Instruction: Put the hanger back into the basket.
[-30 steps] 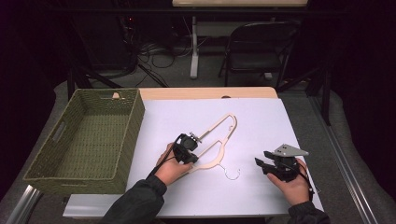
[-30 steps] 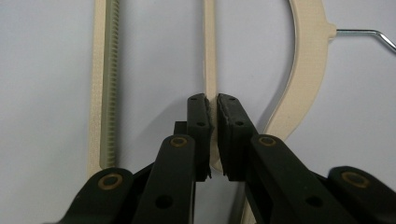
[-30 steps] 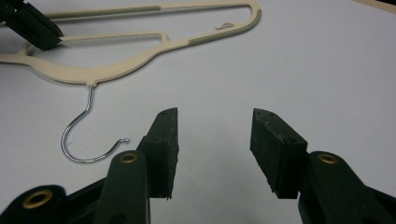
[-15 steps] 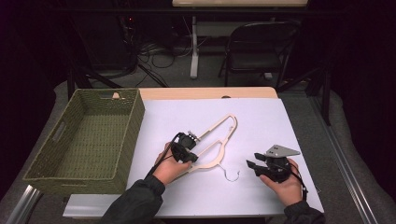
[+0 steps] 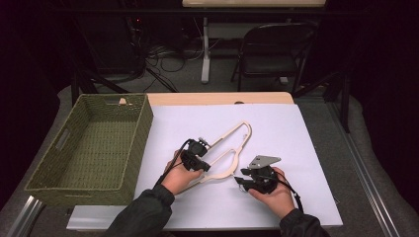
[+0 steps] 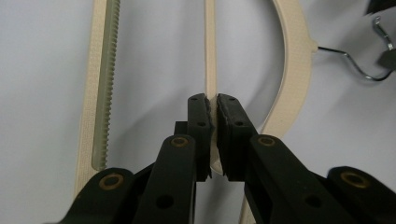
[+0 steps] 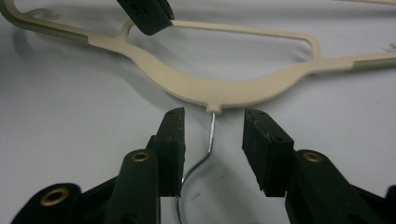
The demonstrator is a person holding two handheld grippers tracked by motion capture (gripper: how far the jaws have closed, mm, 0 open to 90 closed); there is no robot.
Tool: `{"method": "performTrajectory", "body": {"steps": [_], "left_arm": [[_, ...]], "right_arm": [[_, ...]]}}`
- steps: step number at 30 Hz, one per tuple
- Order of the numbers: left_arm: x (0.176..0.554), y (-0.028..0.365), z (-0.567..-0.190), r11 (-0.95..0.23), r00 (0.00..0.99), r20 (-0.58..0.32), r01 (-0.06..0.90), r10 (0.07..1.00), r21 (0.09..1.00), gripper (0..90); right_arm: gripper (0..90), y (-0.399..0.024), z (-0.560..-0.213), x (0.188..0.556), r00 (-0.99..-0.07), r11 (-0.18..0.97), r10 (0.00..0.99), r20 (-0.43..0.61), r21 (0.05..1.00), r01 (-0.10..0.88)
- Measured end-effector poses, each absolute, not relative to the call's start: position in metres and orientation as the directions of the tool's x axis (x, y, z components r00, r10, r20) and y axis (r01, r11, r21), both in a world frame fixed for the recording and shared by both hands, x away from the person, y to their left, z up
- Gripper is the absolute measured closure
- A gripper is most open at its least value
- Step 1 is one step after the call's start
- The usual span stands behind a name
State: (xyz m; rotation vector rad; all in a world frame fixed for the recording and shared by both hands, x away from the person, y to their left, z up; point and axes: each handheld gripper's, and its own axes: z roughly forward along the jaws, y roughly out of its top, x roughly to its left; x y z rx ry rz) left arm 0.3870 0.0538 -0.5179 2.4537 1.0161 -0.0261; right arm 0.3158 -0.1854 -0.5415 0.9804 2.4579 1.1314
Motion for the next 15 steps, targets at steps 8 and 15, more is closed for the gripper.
{"method": "performTrajectory", "body": {"steps": [8,15], "left_arm": [[0.388,0.055,-0.513,-0.600,0.717,-0.212,0.680,0.664,0.422,84.6],[0.390,0.055,-0.509,-0.588,0.706,-0.230,0.694,0.670,0.416,84.8]], "right_arm": [[62.0,-0.175,-0.547,0.323,-0.727,0.467,0.685,0.053,0.734,0.494],[64.3,-0.171,-0.550,0.325,-0.726,0.487,0.686,0.054,0.707,0.513]]}}
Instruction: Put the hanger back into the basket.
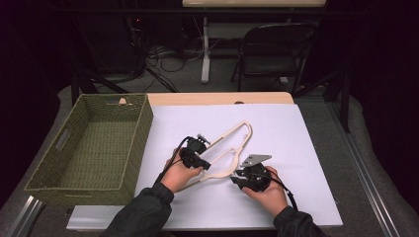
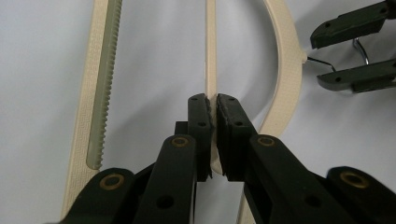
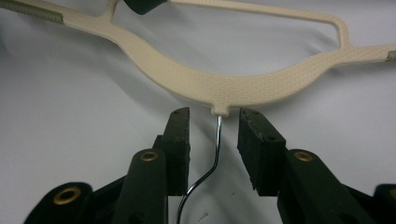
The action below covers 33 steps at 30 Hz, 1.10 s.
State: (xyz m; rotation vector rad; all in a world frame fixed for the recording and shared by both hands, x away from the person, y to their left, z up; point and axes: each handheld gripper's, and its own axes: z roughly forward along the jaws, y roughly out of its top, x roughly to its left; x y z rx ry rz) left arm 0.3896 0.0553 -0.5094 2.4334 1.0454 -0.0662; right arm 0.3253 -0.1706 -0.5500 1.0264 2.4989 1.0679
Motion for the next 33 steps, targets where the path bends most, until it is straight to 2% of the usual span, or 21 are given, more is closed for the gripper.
{"method": "performTrajectory", "body": {"steps": [6,12,18,24,27,33], "left_arm": [[0.391,0.055,-0.505,-0.566,0.693,-0.250,0.706,0.676,0.426,84.9],[0.392,0.055,-0.504,-0.570,0.693,-0.249,0.708,0.677,0.417,84.9],[0.392,0.055,-0.502,-0.575,0.697,-0.250,0.704,0.672,0.416,85.0],[0.392,0.056,-0.502,-0.575,0.696,-0.247,0.705,0.675,0.415,84.9],[0.392,0.057,-0.503,-0.569,0.693,-0.248,0.706,0.677,0.421,84.8],[0.390,0.057,-0.506,-0.591,0.709,-0.225,0.690,0.669,0.417,84.2]], "right_arm": [[66.9,-0.167,-0.551,0.327,-0.726,0.507,0.687,0.037,0.691,0.515],[73.1,-0.165,-0.552,0.329,-0.717,0.516,0.697,0.024,0.677,0.525],[73.1,-0.161,-0.555,0.331,-0.717,0.518,0.697,0.025,0.673,0.527],[82.2,-0.161,-0.554,0.333,-0.709,0.516,0.704,0.023,0.670,0.534],[82.8,-0.161,-0.550,0.332,-0.712,0.532,0.702,0.019,0.651,0.541],[83.4,-0.163,-0.544,0.331,-0.713,0.510,0.701,0.030,0.678,0.530]]}}
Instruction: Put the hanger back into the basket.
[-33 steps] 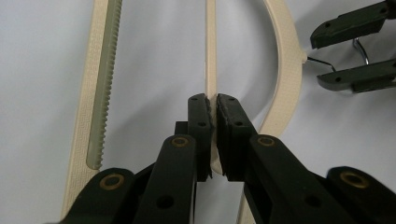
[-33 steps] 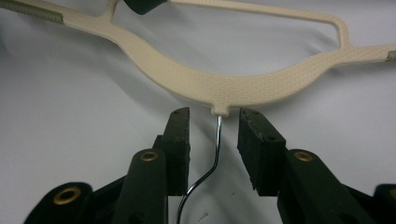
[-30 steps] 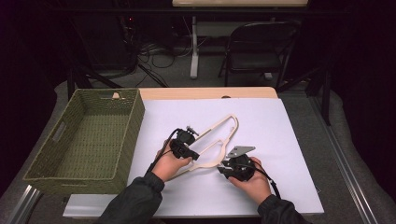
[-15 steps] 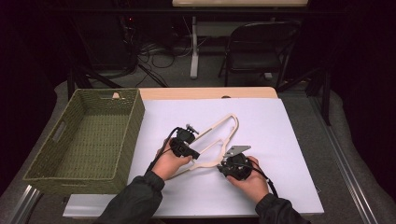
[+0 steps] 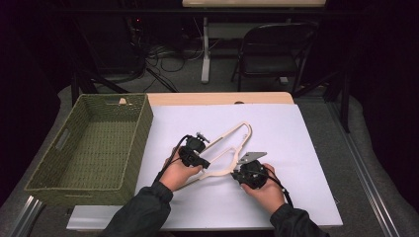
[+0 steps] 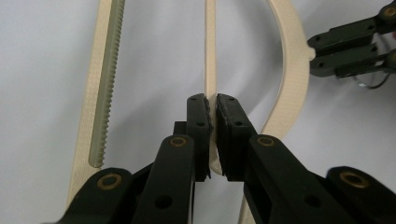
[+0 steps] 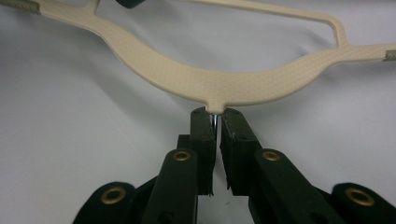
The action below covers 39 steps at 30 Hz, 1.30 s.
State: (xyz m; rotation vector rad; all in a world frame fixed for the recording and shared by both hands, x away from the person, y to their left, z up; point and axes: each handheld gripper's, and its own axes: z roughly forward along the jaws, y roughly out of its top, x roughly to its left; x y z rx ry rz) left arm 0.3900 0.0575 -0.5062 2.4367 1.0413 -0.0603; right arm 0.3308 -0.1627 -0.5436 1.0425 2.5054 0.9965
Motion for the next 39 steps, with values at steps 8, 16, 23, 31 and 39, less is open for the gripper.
{"method": "performTrajectory", "body": {"steps": [8,16,23,31,39], "left_arm": [[0.386,0.057,-0.516,-0.605,0.722,-0.220,0.677,0.656,0.418,83.9],[0.368,0.063,-0.507,-0.612,0.757,-0.124,0.602,0.641,0.512,55.5],[0.341,0.047,-0.504,-0.659,0.844,-0.052,0.454,0.534,0.600,46.3],[0.336,0.029,-0.522,-0.709,0.869,-0.024,0.419,0.495,0.568,48.6],[0.338,0.019,-0.538,-0.744,0.870,0.017,0.411,0.492,0.528,56.8]], "right_arm": [[83.5,-0.158,-0.535,0.328,-0.720,0.568,0.694,-0.018,0.627,0.533],[83.6,-0.156,-0.530,0.327,-0.728,0.588,0.686,-0.022,0.606,0.536],[83.5,-0.156,-0.529,0.327,-0.725,0.586,0.688,-0.013,0.599,0.545],[83.5,-0.155,-0.529,0.327,-0.725,0.586,0.689,-0.015,0.601,0.544],[83.4,-0.154,-0.530,0.327,-0.727,0.580,0.687,-0.007,0.608,0.543]]}}
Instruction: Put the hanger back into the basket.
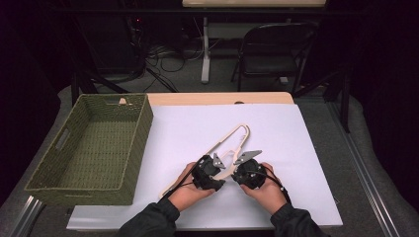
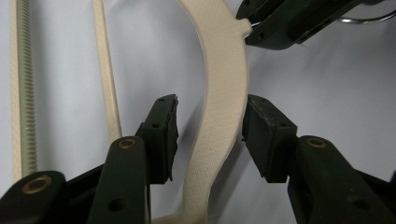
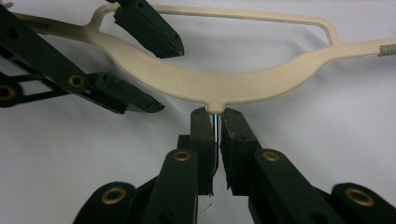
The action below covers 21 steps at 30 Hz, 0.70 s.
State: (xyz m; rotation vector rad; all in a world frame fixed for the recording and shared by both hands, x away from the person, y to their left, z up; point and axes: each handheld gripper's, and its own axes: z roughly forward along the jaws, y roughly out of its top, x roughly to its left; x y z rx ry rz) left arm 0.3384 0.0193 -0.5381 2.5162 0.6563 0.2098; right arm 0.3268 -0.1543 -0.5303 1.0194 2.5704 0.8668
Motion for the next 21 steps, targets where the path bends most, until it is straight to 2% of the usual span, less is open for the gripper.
{"method": "performTrajectory", "body": {"steps": [4,18,20,21], "left_arm": [[0.3375,0.0185,-0.5405,-0.743,0.867,0.021,0.414,0.498,0.526,66.4],[0.3363,0.0181,-0.5407,-0.747,0.873,0.019,0.406,0.487,0.527,70.4],[0.3358,0.0180,-0.5407,-0.749,0.870,0.035,0.401,0.491,0.527,71.1],[0.3355,0.0182,-0.5402,-0.755,0.872,0.044,0.396,0.488,0.523,71.5]], "right_arm": [[83.4,-0.1543,-0.5307,0.3270,-0.727,0.578,0.686,-0.005,0.611,0.541],[82.2,-0.1552,-0.5302,0.3268,-0.727,0.581,0.686,-0.023,0.619,0.528],[78.0,-0.1545,-0.5330,0.3270,-0.720,0.545,0.694,-0.021,0.668,0.506],[74.9,-0.1563,-0.5287,0.3266,-0.726,0.579,0.688,-0.025,0.623,0.527]]}}
